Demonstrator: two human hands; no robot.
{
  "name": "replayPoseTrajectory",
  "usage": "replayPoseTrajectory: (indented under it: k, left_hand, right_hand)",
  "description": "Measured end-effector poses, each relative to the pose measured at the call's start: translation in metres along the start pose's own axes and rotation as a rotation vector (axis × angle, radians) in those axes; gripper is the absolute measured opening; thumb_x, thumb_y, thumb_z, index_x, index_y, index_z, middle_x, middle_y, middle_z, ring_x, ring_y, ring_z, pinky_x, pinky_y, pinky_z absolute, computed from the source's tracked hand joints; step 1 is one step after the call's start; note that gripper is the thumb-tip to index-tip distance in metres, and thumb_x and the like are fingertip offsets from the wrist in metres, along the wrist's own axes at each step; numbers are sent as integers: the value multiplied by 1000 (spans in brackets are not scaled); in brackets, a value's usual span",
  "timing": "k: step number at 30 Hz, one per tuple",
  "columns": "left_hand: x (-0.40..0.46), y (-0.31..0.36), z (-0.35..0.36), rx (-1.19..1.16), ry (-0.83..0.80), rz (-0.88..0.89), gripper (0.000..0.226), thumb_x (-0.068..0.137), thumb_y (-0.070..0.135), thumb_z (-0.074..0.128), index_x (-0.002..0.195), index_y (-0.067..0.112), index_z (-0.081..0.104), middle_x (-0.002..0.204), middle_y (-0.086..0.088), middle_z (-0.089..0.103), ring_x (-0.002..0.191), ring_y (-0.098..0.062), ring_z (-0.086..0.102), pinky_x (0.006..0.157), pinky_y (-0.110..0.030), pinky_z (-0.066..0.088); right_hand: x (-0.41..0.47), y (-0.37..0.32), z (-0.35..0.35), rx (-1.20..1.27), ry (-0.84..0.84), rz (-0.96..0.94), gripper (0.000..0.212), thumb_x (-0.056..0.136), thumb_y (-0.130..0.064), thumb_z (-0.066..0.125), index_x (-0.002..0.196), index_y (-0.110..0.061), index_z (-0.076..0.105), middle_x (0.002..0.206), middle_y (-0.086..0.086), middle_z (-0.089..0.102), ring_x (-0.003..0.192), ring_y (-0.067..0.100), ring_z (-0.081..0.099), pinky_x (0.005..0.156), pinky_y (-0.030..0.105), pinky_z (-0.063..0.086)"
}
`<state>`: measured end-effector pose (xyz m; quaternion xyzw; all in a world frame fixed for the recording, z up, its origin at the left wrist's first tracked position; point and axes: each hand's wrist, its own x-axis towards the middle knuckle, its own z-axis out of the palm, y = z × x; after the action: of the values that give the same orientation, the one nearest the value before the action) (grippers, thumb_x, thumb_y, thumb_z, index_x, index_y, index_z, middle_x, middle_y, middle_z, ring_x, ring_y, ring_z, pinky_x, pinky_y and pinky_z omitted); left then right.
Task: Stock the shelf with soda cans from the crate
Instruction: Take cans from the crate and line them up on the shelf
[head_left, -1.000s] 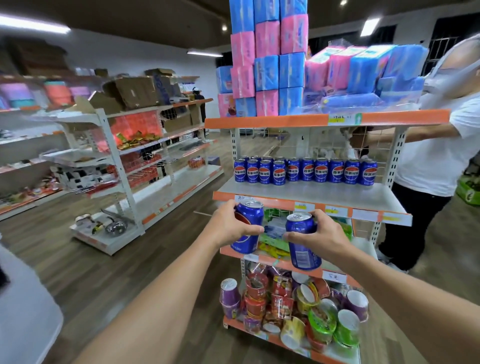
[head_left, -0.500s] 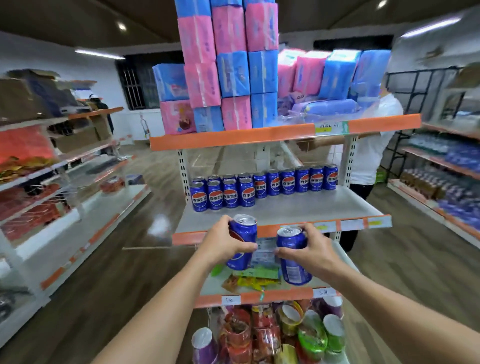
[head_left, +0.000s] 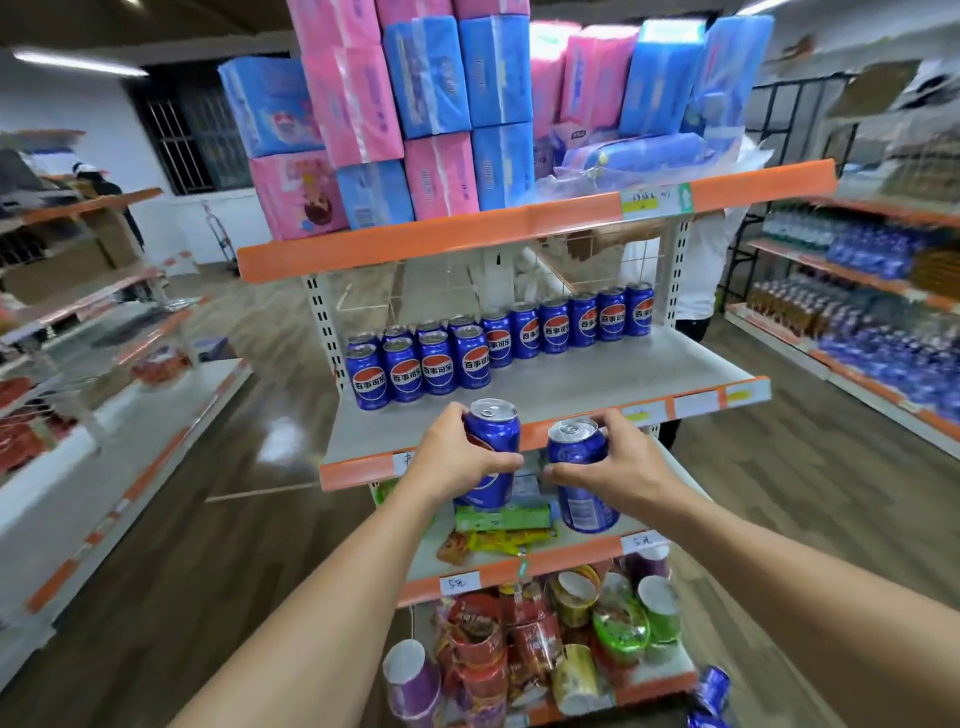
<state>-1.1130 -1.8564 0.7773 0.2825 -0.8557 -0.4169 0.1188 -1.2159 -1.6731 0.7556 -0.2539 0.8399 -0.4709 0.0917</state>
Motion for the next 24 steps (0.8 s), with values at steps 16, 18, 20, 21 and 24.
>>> replayPoseTrajectory:
  k: [16, 18, 20, 21, 24]
  left_hand:
    - [78, 8, -22, -1, 15, 47, 79, 64, 35, 93, 126, 22, 45, 125, 5, 57, 113, -18, 58, 95, -39, 52]
    - [99, 6, -26, 17, -4, 67, 80, 66, 36, 92, 129, 22, 44, 123, 6, 55, 115, -18, 57, 94, -37, 51]
    - [123, 4, -29, 49, -34, 103, 80, 65, 35, 91, 129, 22, 45, 123, 6, 57, 113, -18, 57, 94, -36, 50]
    - [134, 4, -30, 62, -54, 123, 81, 65, 35, 91, 130, 22, 45, 125, 6, 58, 113, -18, 58, 95, -36, 50]
    - [164, 7, -33, 99, -113, 176, 86, 65, 33, 90, 135, 23, 41, 126, 4, 59, 115, -21, 59, 95, -37, 50]
  right_hand:
    - [80, -15, 10, 1, 52, 26, 77, 60, -45, 90, 121, -22, 48, 106, -3, 65, 91, 13, 65, 75, 31, 55]
    - [97, -16, 17, 14, 82, 50, 80, 61, -44, 90, 125, -21, 47, 109, -2, 65, 93, 15, 65, 75, 31, 55]
    - [114, -18, 25, 12, 109, 73, 82, 61, -44, 90, 127, -21, 46, 110, -2, 64, 95, 16, 65, 77, 31, 55]
    - [122, -19, 28, 15, 123, 87, 82, 61, -43, 90, 126, -21, 47, 110, -2, 64, 95, 16, 65, 79, 33, 56]
    - [141, -23, 37, 35, 188, 119, 75, 61, -37, 91, 120, -20, 49, 108, -1, 65, 94, 16, 66, 82, 35, 57]
